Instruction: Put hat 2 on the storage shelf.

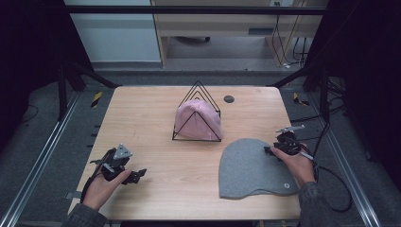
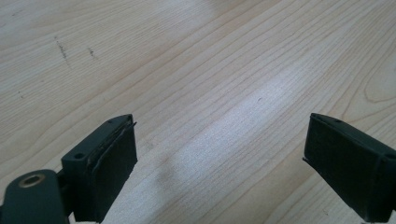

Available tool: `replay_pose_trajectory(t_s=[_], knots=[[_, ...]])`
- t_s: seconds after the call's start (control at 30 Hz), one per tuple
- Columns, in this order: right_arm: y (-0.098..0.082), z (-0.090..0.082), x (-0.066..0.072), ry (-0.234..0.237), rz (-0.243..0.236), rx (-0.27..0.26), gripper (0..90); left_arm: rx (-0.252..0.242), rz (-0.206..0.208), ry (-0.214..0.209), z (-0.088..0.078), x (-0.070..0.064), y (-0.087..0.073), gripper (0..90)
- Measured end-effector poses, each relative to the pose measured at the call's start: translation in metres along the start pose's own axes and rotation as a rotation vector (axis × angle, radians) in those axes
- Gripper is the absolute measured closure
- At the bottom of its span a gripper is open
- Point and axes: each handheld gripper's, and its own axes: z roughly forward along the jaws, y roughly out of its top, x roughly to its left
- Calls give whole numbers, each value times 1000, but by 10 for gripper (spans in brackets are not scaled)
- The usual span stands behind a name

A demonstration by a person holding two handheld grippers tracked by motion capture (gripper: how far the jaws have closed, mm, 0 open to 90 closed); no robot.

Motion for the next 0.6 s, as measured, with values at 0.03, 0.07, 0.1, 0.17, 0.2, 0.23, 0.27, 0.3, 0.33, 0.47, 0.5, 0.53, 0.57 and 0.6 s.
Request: replay_pose_trajectory(t_s=[0.03, 0.07, 0.1, 0.17, 0.2, 0.23, 0.27, 0.3, 0.33, 0.47, 0.5, 0.53, 0.57, 0.6], knots=[[0, 0, 1, -3, -2, 1, 490, -1, 0, 0, 0, 0, 0, 88], [0, 0, 2, 4, -2, 1, 503, -2, -3, -1, 0, 0, 0, 88], [0, 1, 3, 6, -9, 1, 515, -2, -2, 0, 0, 0, 0, 89], [0, 1, 5, 5, -21, 10, 540, 2, 2, 0, 0, 0, 0, 89], [0, 2, 6, 1, -29, 9, 565, 2, 2, -2, 0, 0, 0, 89], [1, 1, 7, 3, -34, 12, 588, 3, 2, -2, 0, 0, 0, 89], [1, 1, 7, -7, -39, 15, 623, 5, 2, -2, 0, 0, 0, 89], [1, 1, 8, -3, -38, 17, 660, 8, 0, -6, 1, 0, 0, 89], [1, 1, 8, 7, -37, 23, 691, 10, 0, -6, 1, 0, 0, 89], [1, 1, 10, 33, -51, 33, 833, 18, 0, -14, 2, -1, 0, 90], [1, 1, 10, 48, -49, 31, 853, 19, 2, -19, 2, -1, 0, 90], [0, 1, 11, 47, -56, 28, 861, 20, 2, -20, 2, -1, 0, 90], [0, 1, 11, 48, -61, 25, 864, 20, 4, -18, 2, -2, 0, 90], [0, 0, 11, 51, -55, 23, 867, 22, 5, -20, 3, -2, 0, 90]])
